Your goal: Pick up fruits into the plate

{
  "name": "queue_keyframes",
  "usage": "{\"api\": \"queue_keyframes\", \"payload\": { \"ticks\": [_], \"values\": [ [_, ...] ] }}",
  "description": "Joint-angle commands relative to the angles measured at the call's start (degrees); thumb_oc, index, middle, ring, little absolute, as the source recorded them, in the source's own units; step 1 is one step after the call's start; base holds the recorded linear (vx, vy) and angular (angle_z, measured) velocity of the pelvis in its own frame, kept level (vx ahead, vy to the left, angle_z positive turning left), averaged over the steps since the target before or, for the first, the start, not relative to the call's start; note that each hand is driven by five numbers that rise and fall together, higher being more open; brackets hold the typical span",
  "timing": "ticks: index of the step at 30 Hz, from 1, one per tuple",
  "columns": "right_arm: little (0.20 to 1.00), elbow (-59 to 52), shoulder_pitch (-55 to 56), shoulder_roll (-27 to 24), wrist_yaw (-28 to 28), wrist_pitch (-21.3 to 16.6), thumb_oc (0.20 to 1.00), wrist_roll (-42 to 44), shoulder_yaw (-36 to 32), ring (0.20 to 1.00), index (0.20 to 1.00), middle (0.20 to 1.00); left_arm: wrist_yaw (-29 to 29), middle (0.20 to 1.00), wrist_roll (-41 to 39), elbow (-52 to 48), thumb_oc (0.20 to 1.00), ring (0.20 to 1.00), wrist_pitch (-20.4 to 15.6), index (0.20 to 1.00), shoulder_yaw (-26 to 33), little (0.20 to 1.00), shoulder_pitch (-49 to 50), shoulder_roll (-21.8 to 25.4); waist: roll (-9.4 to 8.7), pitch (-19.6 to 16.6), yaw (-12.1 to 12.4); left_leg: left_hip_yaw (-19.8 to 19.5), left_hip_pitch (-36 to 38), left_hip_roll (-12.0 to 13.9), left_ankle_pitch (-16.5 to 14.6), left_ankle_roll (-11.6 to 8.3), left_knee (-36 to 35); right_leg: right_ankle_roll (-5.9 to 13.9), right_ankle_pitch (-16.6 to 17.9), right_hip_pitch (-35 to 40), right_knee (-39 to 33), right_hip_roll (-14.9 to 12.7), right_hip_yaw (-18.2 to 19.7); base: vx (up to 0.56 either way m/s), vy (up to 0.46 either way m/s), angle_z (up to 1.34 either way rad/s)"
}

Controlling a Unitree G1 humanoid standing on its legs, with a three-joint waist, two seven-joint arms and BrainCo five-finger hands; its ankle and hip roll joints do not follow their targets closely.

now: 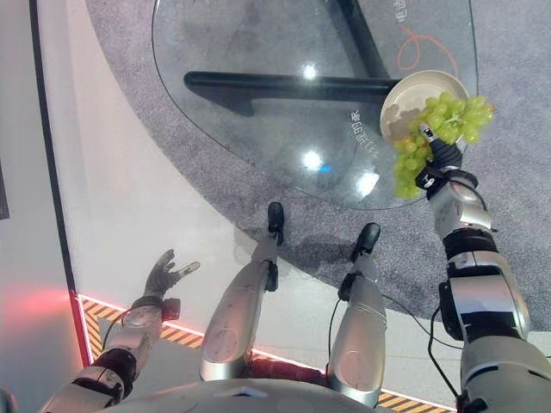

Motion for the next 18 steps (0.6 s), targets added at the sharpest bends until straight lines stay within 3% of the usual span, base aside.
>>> {"api": "queue_keyframes", "payload": {
  "ticks": [1,2,9,10,18],
  "values": [
    [0.200,-0.2,-2.1,-6.6,-3.7,-1.6,0.200,-4.7,1.9,0.200,0.200,0.200,2.3,1.000,-0.1,-0.1,1.000,1.000,0.4,1.000,-2.0,1.000,2.6,1.1,2.01,-1.8,-0.1,3.3,-6.3,-3.4,-12.2,1.36,13.3,-3.36,-5.5,-5.2,7.9,2.2,-3.8,0.15,-0.004,0.08],
    [0.200,0.1,-2.4,-7.6,-5.7,-1.2,0.200,-6.8,2.9,0.200,0.200,0.200,2.5,1.000,-0.3,-0.3,1.000,1.000,0.6,1.000,-2.3,1.000,3.6,1.3,2.31,-1.8,0.1,2.4,-6.0,-3.6,-13.9,1.28,14.1,-3.07,-7.6,-5.6,9.8,2.6,-2.7,0.13,-0.012,0.09],
    [0.200,2.4,-6.5,-13.8,-17.9,4.7,0.200,-26.5,8.6,0.200,0.200,0.200,2.3,1.000,-0.7,-2.7,1.000,1.000,1.1,1.000,-2.1,1.000,6.7,2.9,3.27,-1.8,1.9,1.3,-10.0,-3.5,-13.8,1.90,15.9,-3.80,-9.3,-10.3,15.1,2.2,-3.1,0.06,-0.007,0.08],
    [0.200,3.3,-7.5,-15.1,-18.7,5.9,0.200,-31.2,9.9,0.200,0.200,0.200,2.0,1.000,-1.1,-3.3,1.000,1.000,1.2,1.000,-2.3,1.000,7.4,3.3,3.54,-1.8,2.2,1.1,-10.4,-3.5,-13.6,1.86,15.9,-3.85,-9.6,-10.6,15.5,2.1,-3.3,0.04,-0.005,0.05],
    [0.200,7.6,-12.4,-19.5,-20.0,12.3,0.200,-43.1,16.7,0.200,0.200,0.200,-1.2,1.000,-0.7,-5.4,1.000,1.000,1.3,1.000,-3.5,1.000,9.7,5.3,5.04,-1.8,3.1,0.8,-11.2,-3.4,-12.8,1.74,15.4,-4.24,-10.1,-11.7,16.3,1.7,-3.8,0.01,0.006,0.01]
  ]
}}
